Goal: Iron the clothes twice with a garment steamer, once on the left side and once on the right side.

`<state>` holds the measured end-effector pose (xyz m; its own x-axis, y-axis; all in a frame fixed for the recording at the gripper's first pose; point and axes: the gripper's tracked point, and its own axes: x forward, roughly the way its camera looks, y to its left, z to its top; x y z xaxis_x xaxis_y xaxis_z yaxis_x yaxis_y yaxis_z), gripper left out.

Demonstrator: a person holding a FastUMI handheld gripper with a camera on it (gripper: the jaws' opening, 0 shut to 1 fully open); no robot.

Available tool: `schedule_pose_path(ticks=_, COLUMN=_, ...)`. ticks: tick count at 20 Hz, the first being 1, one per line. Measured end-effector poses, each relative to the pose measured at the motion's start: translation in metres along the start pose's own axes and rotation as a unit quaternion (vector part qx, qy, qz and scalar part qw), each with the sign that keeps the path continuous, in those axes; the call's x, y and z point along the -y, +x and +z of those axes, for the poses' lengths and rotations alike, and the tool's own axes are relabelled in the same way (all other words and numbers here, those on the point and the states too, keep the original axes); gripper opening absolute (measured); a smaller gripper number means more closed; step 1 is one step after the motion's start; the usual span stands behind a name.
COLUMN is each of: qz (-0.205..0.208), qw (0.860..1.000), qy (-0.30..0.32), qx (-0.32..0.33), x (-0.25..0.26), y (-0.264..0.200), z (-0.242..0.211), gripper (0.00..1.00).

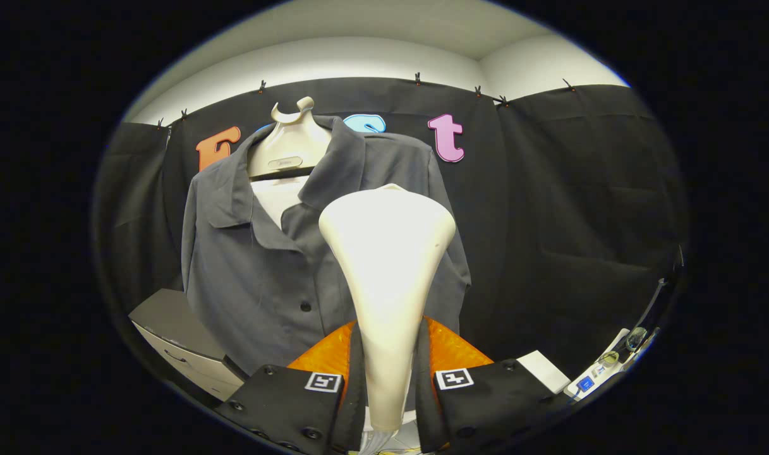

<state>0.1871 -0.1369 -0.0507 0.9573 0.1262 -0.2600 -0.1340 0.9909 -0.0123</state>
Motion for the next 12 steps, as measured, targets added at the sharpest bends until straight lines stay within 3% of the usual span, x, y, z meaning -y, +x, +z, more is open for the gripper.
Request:
schedule_pose_path(ticks=6, qz=0.006, qw=1.0, qy=-0.012, qx=0.016, x=-0.003, y=0.036, z=0.033, gripper=0.4)
schedule_pose_path(ticks=12, qz=0.015, qw=1.0, qy=-0.019, qx=-0.006, x=-0.004, y=0.064, z=0.011, gripper=0.4)
